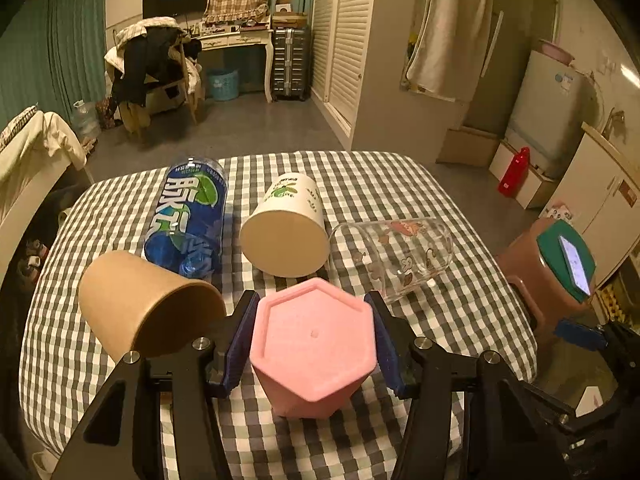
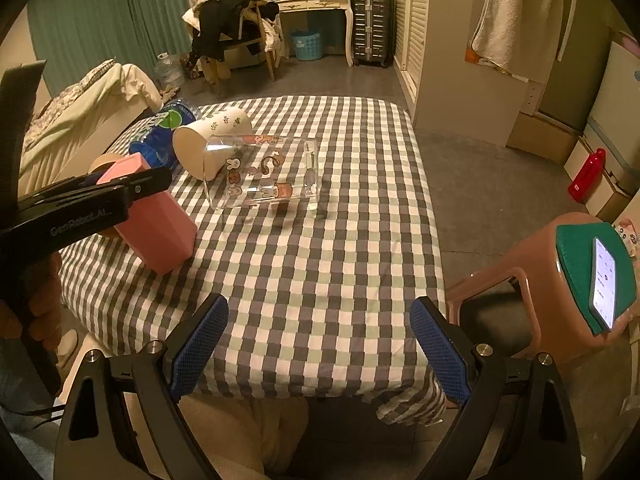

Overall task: Flip cup upside down
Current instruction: 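Lower the pink cup upside down onto the table and open the left gripper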

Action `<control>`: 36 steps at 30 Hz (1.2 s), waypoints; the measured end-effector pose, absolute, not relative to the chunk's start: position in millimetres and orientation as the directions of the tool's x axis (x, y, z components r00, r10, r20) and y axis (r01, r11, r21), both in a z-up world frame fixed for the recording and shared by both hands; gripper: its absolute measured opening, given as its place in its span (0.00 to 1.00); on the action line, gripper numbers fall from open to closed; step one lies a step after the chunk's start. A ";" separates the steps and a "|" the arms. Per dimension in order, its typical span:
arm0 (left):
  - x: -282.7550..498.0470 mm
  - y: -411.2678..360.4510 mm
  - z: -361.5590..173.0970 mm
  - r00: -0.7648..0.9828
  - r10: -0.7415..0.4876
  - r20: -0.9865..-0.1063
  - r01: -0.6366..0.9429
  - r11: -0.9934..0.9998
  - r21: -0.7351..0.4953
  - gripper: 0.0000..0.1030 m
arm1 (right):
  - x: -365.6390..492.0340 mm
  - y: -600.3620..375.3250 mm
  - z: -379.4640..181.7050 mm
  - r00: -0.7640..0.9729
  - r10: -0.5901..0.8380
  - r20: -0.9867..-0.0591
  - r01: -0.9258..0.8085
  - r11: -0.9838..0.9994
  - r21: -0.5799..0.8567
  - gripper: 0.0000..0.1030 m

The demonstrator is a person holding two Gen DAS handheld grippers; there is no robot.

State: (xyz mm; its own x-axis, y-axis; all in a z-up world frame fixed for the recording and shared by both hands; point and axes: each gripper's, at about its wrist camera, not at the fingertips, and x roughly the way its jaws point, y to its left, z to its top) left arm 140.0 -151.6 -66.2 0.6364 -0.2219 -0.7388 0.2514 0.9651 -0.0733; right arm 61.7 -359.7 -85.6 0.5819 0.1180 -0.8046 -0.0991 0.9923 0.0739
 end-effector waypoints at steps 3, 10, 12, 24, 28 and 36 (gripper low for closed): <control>138.7 -151.8 -59.2 0.651 -0.224 -0.725 0.255 0.964 -0.069 0.55 | 58.3 -359.0 -81.7 0.587 0.115 -0.801 -0.098 0.993 0.071 0.90; 133.2 -145.3 -32.8 0.697 -0.242 -0.675 0.256 0.963 -0.081 0.55 | 47.4 -354.4 -70.3 0.607 0.106 -0.787 -0.100 0.993 0.056 0.90; 127.3 -140.1 -18.7 0.723 -0.246 -0.645 0.255 0.964 -0.082 0.55 | 43.8 -353.1 -65.1 0.620 0.098 -0.778 -0.098 0.994 0.047 0.90; 52.7 -96.0 18.1 0.827 -0.166 -0.537 0.167 0.985 -0.047 0.72 | 14.2 -330.8 -23.0 0.755 0.159 -0.637 -0.145 0.987 0.075 0.90; 35.2 -76.7 12.0 0.837 -0.133 -0.530 0.106 0.991 -0.080 0.81 | 3.3 -316.3 -19.5 0.769 0.186 -0.611 -0.173 0.982 0.082 0.90; 13.8 -57.6 -3.5 0.852 -0.033 -0.523 -0.011 0.997 -0.081 0.99 | -6.8 -300.7 -21.6 0.795 0.180 -0.579 -0.170 0.983 0.072 1.00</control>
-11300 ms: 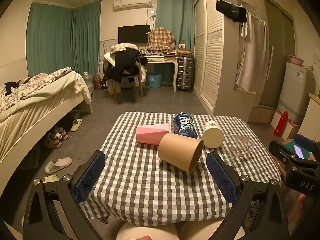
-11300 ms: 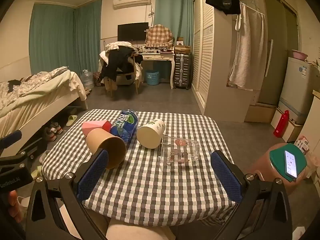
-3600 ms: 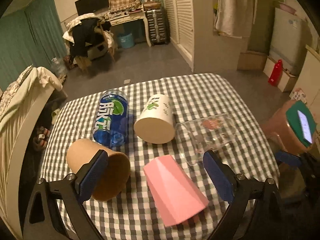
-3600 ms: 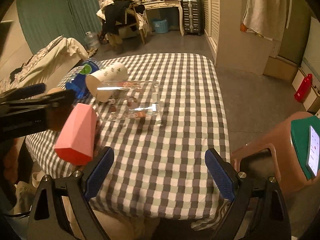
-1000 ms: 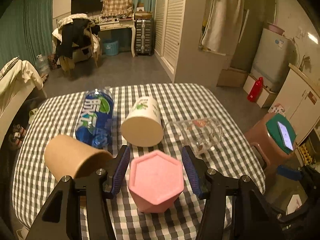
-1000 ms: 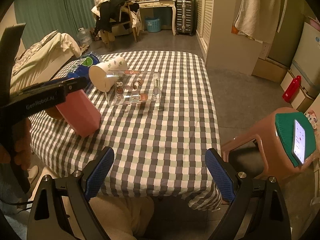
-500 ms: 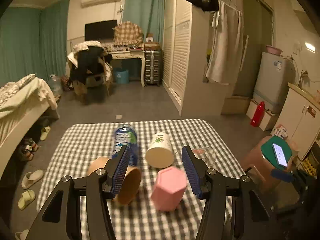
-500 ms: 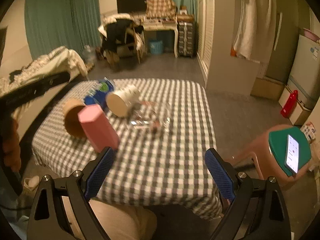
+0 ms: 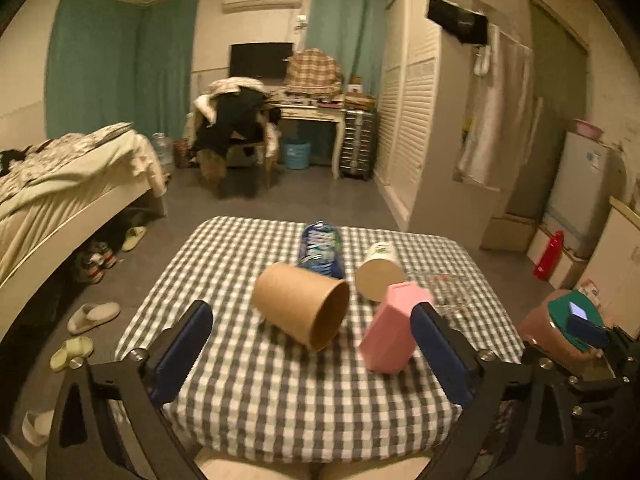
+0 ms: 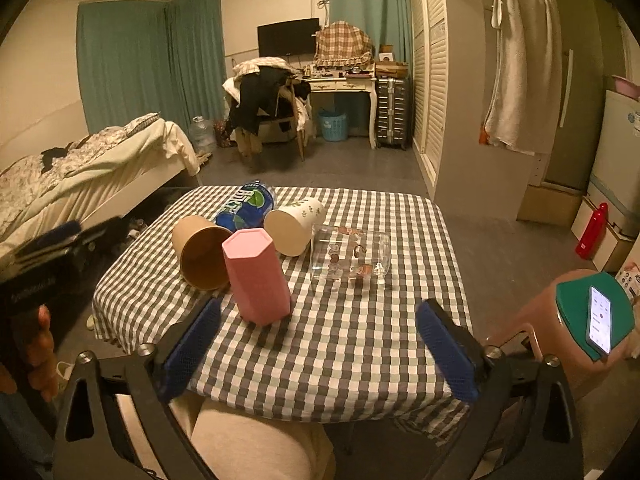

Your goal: Flip cup upside down

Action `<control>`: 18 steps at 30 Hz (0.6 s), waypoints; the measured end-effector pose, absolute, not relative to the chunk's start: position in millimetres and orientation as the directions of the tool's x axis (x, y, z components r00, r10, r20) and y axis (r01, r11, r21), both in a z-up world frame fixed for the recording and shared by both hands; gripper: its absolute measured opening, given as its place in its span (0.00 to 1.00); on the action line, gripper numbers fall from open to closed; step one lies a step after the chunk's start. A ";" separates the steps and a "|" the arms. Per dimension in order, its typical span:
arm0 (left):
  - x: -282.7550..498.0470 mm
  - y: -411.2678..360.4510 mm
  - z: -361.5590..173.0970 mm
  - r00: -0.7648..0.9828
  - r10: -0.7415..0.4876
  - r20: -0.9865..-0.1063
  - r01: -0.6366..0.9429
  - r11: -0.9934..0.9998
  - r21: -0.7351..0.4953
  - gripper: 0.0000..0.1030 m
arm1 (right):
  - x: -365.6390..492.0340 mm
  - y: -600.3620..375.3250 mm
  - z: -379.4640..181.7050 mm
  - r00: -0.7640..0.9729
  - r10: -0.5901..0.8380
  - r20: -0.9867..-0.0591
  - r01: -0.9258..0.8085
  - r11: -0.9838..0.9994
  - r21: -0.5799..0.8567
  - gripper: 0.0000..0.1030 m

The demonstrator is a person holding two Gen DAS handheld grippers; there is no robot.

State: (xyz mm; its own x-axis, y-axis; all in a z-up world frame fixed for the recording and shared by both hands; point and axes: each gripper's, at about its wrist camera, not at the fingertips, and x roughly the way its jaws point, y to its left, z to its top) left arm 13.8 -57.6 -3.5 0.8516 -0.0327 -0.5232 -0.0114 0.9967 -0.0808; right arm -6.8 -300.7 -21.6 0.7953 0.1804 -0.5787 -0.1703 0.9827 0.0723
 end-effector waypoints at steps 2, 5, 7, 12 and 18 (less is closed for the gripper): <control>8.6 -55.5 -8.3 0.857 -0.015 -0.515 -0.029 0.996 -0.078 1.00 | -6.1 -300.6 -23.9 0.798 0.174 -0.578 -0.159 0.984 0.076 1.00; -0.5 -50.0 -16.9 0.861 0.013 -0.508 -0.053 0.996 -0.065 1.00 | -5.7 -301.8 -27.1 0.797 0.174 -0.578 -0.153 0.985 0.085 1.00; -1.4 -49.5 -22.8 0.853 0.017 -0.521 -0.057 0.997 -0.061 1.00 | -5.1 -301.6 -28.4 0.798 0.165 -0.579 -0.148 0.986 0.077 1.00; -0.8 -48.0 -30.0 0.844 0.027 -0.536 -0.067 0.996 -0.055 1.00 | -5.5 -299.8 -27.8 0.808 0.150 -0.569 -0.144 0.988 0.055 1.00; 1.9 -45.4 -32.0 0.840 0.021 -0.541 -0.066 0.996 -0.064 1.00 | -3.6 -291.7 -28.5 0.807 0.154 -0.571 -0.165 0.986 0.032 1.00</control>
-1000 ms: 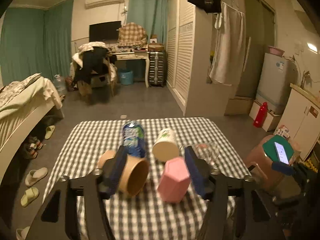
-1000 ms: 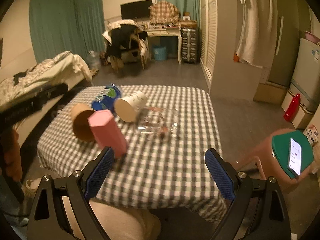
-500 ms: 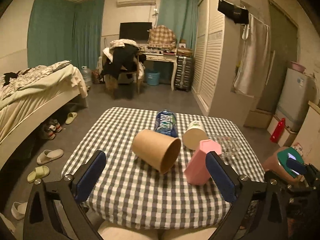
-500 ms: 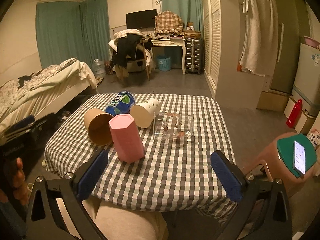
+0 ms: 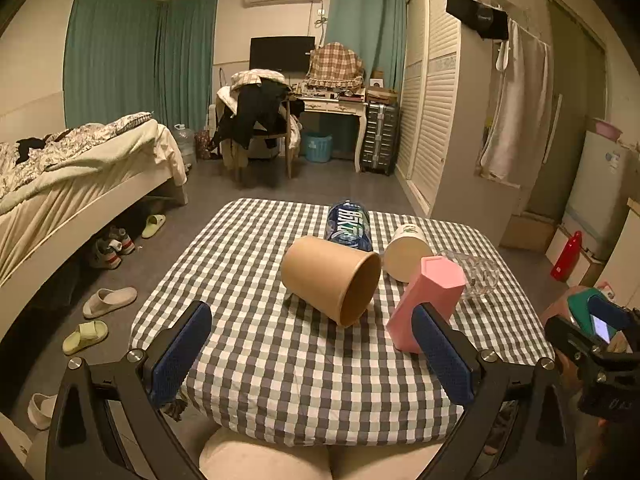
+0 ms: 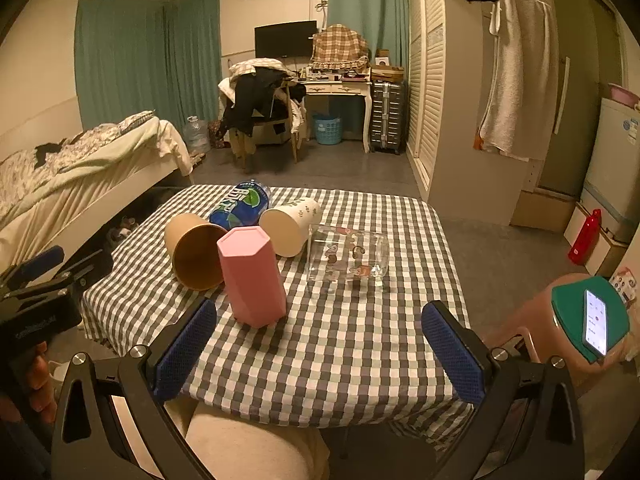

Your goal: Flip cup upside down

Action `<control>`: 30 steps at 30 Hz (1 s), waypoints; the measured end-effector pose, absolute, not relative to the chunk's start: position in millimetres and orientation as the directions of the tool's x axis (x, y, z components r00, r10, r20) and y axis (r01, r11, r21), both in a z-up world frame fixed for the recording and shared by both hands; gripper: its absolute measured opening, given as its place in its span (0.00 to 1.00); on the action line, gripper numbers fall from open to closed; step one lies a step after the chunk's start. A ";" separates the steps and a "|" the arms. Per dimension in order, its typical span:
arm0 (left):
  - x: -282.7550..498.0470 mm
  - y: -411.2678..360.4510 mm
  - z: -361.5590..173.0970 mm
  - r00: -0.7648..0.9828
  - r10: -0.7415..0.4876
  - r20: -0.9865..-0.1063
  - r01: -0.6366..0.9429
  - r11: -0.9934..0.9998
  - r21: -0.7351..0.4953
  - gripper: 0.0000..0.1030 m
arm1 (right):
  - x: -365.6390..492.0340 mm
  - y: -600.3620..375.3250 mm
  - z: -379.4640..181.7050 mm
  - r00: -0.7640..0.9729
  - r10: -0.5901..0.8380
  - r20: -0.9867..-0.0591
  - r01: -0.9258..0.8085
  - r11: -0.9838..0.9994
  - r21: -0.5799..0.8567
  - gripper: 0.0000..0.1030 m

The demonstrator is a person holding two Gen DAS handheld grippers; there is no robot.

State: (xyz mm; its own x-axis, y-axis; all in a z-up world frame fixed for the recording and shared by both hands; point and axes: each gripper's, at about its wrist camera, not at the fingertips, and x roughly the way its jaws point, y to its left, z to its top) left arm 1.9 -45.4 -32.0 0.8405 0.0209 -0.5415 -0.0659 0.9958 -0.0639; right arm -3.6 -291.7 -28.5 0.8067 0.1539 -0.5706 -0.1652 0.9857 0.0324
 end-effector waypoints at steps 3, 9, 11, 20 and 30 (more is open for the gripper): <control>3.9 -45.8 -32.5 0.836 0.007 -0.549 -0.046 0.997 -0.058 1.00 | -3.0 -288.6 -29.5 0.805 0.153 -0.573 -0.169 0.985 0.025 1.00; 4.1 -45.6 -32.3 0.837 0.007 -0.548 -0.047 0.997 -0.058 1.00 | -3.8 -284.5 -32.5 0.802 0.149 -0.578 -0.172 0.985 0.015 1.00; 3.7 -44.9 -32.4 0.837 0.011 -0.547 -0.050 0.997 -0.057 1.00 | -3.4 -284.0 -33.1 0.802 0.148 -0.578 -0.173 0.985 0.013 1.00; 5.3 -41.7 -32.1 0.837 0.025 -0.547 -0.067 0.996 -0.058 1.00 | -3.5 -283.1 -33.4 0.801 0.149 -0.580 -0.174 0.985 0.013 1.00; 3.6 -41.5 -31.5 0.838 0.026 -0.546 -0.066 0.996 -0.054 1.00 | -4.1 -281.9 -34.4 0.800 0.150 -0.581 -0.174 0.985 0.015 1.00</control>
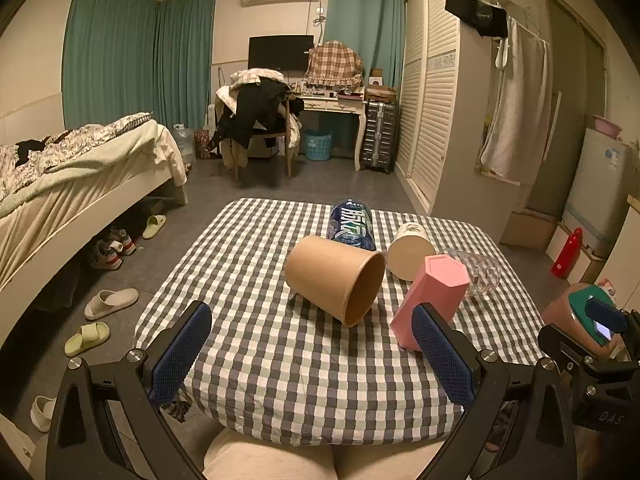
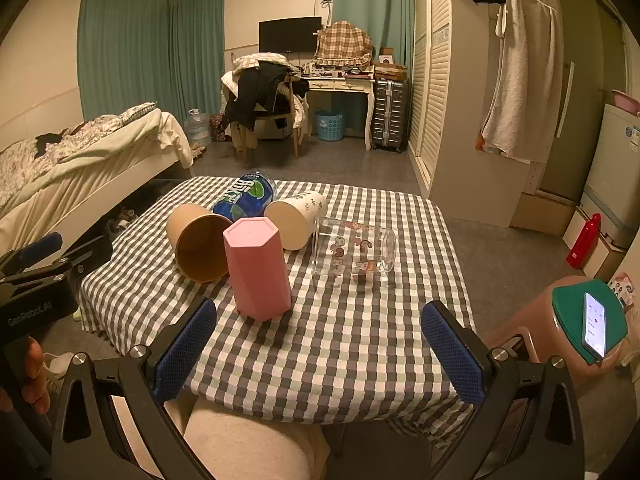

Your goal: Flip cup upside down

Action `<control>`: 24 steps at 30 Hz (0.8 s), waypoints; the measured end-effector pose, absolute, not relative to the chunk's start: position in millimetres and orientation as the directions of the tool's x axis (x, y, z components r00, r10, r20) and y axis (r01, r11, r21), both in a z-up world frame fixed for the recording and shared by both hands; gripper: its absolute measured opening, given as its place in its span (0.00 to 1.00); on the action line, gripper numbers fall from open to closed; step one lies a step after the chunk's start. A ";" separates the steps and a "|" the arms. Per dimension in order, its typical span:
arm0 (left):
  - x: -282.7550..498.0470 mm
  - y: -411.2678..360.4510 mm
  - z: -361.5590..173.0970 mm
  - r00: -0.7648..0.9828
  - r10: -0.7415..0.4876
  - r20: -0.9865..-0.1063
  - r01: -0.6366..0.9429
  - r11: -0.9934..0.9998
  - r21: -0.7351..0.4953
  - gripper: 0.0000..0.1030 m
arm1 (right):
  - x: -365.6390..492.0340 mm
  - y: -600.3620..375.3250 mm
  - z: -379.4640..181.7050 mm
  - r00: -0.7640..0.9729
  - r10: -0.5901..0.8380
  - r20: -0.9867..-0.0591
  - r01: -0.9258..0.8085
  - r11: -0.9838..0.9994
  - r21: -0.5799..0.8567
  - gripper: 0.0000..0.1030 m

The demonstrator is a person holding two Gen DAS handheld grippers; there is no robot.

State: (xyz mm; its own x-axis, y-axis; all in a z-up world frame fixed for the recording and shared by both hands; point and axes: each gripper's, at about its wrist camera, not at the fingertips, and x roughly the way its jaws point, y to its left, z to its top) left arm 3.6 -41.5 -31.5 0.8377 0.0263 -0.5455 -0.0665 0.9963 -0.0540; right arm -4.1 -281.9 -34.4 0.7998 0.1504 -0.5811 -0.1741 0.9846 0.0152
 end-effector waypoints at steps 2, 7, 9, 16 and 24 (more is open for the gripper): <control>3.4 -41.6 -31.5 0.837 0.027 -0.546 -0.067 0.996 -0.053 1.00 | -4.2 -281.3 -34.7 0.799 0.150 -0.582 -0.174 0.985 0.015 1.00; 3.2 -41.9 -31.7 0.838 0.028 -0.545 -0.067 0.996 -0.053 1.00 | -5.8 -280.5 -36.3 0.797 0.151 -0.585 -0.176 0.984 0.015 1.00; 3.4 -41.9 -31.7 0.838 0.027 -0.545 -0.067 0.996 -0.054 1.00 | -5.9 -280.6 -36.4 0.796 0.152 -0.586 -0.177 0.984 0.015 1.00; 1.6 -38.4 -30.3 0.839 0.033 -0.543 -0.075 0.996 -0.056 1.00 | -6.0 -280.2 -37.1 0.794 0.151 -0.588 -0.176 0.984 0.016 1.00; 2.4 -37.8 -28.5 0.837 0.032 -0.546 -0.068 0.997 -0.046 1.00 | -5.9 -279.7 -38.3 0.794 0.150 -0.590 -0.177 0.984 0.012 1.00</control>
